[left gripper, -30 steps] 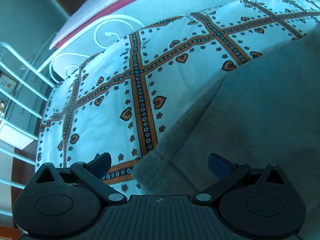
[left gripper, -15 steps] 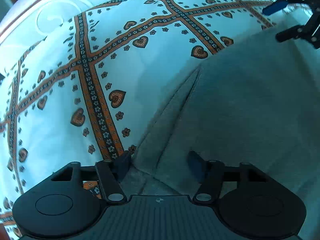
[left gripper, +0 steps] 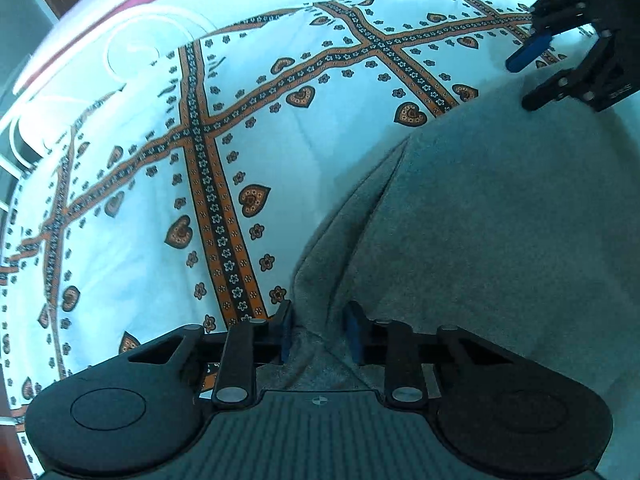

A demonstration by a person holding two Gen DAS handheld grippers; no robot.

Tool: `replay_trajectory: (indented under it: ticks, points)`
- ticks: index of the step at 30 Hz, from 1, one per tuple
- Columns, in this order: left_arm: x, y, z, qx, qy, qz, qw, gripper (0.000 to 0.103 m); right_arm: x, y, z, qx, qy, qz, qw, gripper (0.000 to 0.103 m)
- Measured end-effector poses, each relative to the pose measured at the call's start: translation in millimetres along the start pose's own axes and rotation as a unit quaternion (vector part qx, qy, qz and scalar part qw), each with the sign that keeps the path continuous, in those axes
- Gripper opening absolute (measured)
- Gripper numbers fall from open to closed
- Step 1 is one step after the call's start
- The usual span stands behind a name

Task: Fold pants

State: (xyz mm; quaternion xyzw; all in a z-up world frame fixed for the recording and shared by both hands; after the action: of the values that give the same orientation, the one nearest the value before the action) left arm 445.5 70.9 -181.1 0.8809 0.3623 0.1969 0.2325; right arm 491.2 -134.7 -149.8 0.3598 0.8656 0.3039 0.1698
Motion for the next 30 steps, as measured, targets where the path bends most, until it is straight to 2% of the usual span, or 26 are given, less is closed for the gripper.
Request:
replay_trajectory:
  ticks: [1,2,3,4,5,8,12,14,21,24,30]
  points:
    - [-1.0,-0.5,-2.3,-0.004,0.002,0.003,1.0000,0.025,0.9,-1.4,6.0,0.012,-0.002,-0.006,1.000,0.033]
    - [-1.2,-1.0,-4.9,-0.007,0.004,0.001,1.0000,0.024,2.2,-2.1,9.7,0.018,0.003,-0.004,1.000,0.026]
    - [-1.0,-1.6,-8.1,-0.011,0.007,-0.001,0.9999,0.023,3.6,-1.5,10.4,0.021,0.014,0.002,1.000,0.018]
    - [-0.9,-2.6,-11.8,-0.017,0.011,-0.003,0.9998,0.023,6.1,-0.6,9.2,0.023,0.025,0.008,0.999,0.004]
    - [-2.2,-3.9,-14.9,-0.021,0.016,-0.003,0.9996,0.022,10.6,-0.8,6.5,0.022,0.022,0.002,1.000,0.000]
    - [-9.3,-6.5,-26.7,-0.039,0.034,-0.001,0.9987,0.019,25.2,-6.1,-5.7,0.021,0.013,-0.021,0.999,0.000]
    - [-20.4,-10.5,-55.8,-0.074,0.060,0.002,0.9954,0.019,48.0,-8.8,-43.1,-0.012,-0.033,-0.032,0.999,0.000]
    - [-25.3,-17.2,-76.9,-0.089,0.064,-0.002,0.9940,0.018,67.8,-10.9,-69.9,-0.036,-0.046,-0.052,0.997,0.000]
    - [-72.3,-59.4,-166.1,-0.135,0.072,0.016,0.9881,0.018,144.6,-40.6,-163.5,-0.089,-0.057,-0.040,0.994,0.000]
    - [-95.9,-87.9,-192.3,-0.138,0.074,0.015,0.9876,0.018,186.1,-66.3,-187.8,-0.099,-0.049,-0.025,0.994,0.000]
    - [-127.1,-156.6,-210.3,-0.109,0.075,-0.009,0.9911,0.018,257.3,-106.8,-210.1,-0.114,-0.020,0.025,0.993,0.000]
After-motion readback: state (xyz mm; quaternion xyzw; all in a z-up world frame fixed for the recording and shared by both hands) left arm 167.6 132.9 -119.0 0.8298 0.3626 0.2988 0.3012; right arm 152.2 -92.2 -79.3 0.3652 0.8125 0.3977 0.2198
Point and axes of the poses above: each gripper's, at about its wrist camera, not at the fingertips, and z roughly the way its jaws point, x to its left, y to its top, the point moved 3 cm from there along z, roughly the way its jaws point, and after that the axes turned 13 degrees about -x, right-handed, at the moved point
